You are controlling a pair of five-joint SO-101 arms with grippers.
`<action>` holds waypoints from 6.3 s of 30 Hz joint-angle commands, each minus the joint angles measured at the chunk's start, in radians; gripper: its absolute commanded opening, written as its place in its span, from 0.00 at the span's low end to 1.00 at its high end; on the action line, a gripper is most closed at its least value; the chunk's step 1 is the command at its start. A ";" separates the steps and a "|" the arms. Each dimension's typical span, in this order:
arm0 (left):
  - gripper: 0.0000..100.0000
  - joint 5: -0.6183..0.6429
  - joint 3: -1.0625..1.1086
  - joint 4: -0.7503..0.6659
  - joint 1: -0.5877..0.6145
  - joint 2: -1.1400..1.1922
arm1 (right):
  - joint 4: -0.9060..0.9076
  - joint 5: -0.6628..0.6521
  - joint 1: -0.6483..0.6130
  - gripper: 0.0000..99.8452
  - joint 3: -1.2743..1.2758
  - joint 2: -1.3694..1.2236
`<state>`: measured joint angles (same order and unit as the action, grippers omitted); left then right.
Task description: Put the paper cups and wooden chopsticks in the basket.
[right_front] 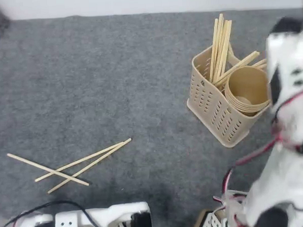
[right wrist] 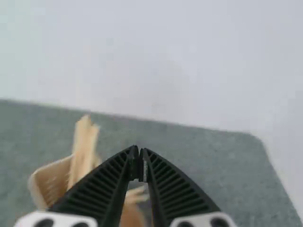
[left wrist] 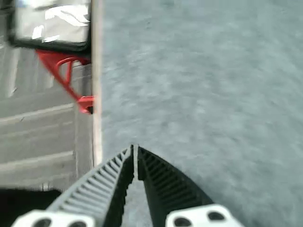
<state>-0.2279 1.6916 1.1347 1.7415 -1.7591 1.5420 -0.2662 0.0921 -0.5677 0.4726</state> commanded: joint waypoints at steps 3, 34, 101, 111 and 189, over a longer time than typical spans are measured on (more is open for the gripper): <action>0.01 -0.276 -0.084 0.021 -0.195 -0.009 | 0.237 -0.049 -0.162 0.01 0.037 0.070; 0.19 0.043 -1.078 0.265 -0.647 1.467 | -0.406 -0.043 -0.245 0.01 1.640 0.792; 0.01 0.164 -2.181 0.575 -1.490 1.571 | -0.467 0.021 -0.255 0.01 1.918 1.007; 0.01 0.456 -2.571 0.537 -1.837 1.542 | -0.372 0.032 -0.168 0.01 1.732 1.201; 0.25 -0.798 -1.185 0.319 -1.395 1.445 | -0.475 0.081 0.239 0.01 1.936 1.342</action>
<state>-0.9429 0.4918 1.4385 0.3989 -0.4273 1.0633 -0.1941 0.3452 1.3732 1.8075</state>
